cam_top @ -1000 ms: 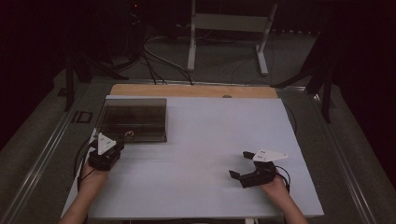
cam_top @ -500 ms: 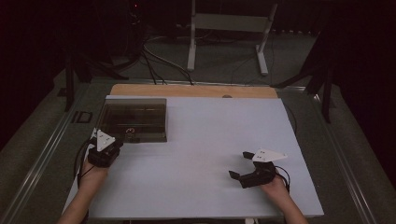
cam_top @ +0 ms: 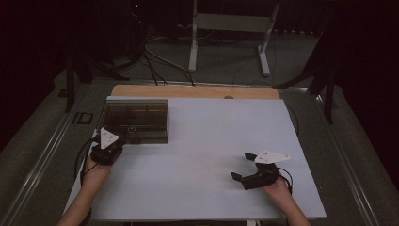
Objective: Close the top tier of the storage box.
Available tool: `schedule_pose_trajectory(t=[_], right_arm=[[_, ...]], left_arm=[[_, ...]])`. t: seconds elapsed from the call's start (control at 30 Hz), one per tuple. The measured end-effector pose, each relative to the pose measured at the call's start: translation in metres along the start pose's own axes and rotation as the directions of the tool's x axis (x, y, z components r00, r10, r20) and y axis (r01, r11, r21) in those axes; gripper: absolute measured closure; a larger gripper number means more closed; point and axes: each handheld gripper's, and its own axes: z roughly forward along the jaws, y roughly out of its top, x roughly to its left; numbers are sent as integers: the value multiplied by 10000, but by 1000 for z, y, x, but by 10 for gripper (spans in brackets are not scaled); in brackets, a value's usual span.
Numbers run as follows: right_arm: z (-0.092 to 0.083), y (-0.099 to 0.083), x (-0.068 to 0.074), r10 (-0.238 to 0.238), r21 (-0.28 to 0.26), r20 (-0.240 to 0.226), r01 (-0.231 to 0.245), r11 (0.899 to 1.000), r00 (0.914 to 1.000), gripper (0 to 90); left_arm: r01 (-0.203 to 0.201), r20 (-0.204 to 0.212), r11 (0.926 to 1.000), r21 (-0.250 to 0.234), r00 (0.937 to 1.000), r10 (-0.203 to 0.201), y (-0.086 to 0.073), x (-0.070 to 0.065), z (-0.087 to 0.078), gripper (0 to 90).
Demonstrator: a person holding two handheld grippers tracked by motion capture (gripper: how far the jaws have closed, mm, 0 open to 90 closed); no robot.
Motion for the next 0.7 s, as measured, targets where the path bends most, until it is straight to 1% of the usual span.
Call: schedule_pose_trajectory(t=[0.23, 0.4, 0.6, 0.67, 0.7], right_arm=[[0, 0, 0, 0, -7, -5, 0, 10000, 10000, 36], [0, 0, 0, 15, 11, -18, -15, 10000, 10000, 36], [0, 0, 0, -9, 12, -43, 9, 10000, 10000, 37], [0, 0, 0, 1, 21, -32, -1, 10000, 10000, 37], [0, 0, 0, 11, 15, -37, -11, 10000, 10000, 36]], left_arm=[[21, -67, 10000, 56, 10000, -20, 1, 1, 5, 896], [-1, -90, 10000, 45, 10000, 2, 3, 1, 6, 896], [50, -108, 9999, -110, 9999, -51, 9, 2, 6, 896], [24, -71, 10000, -97, 10000, -25, 11, 1, 8, 896], [-50, -70, 10000, -55, 10000, 50, 11, 0, 8, 896]])
